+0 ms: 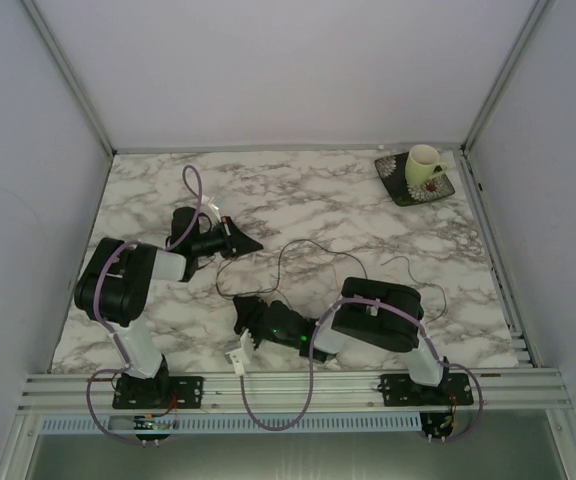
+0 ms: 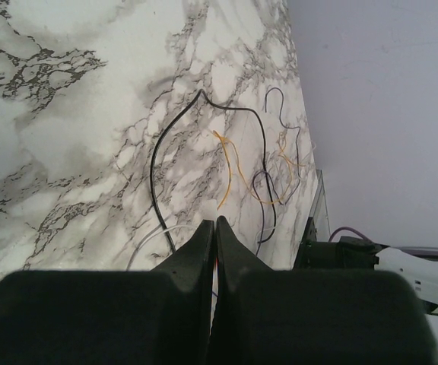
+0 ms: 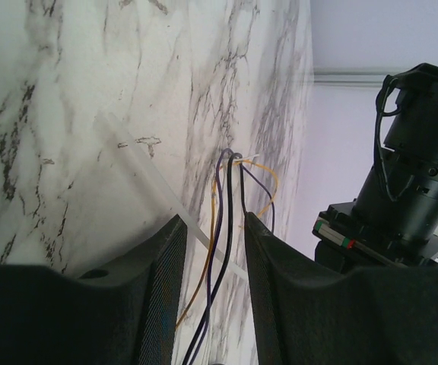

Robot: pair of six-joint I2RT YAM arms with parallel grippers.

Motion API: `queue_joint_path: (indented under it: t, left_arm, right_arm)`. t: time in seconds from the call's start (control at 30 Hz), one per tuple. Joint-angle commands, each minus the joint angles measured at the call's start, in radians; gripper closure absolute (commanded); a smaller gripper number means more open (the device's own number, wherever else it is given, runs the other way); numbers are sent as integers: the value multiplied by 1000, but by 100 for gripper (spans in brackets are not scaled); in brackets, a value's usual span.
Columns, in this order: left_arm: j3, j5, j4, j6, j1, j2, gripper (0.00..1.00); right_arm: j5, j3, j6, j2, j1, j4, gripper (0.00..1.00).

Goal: Zip-tie the wires
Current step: Tie the cable at the center of the board.

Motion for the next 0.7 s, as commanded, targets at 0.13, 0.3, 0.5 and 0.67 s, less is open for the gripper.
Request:
queue_joint_path:
  t: [0.13,0.3,0.5,0.67]
  left_arm:
    - [17,-5,14,-3,-8,11,100]
    - [19,-8,12,-3,-9,13,100]
    - [23,-12,11,-1,-10,22,100]
    - [28,-14,7,1,-10,29,100]
  right_arm:
    - [11,8,21,14,12,52,68]
    - [11,5,15,13,14,50,71]
    - [19,-2,19,6,28,53,71]
    - [29,-8,29,4,43,60,72]
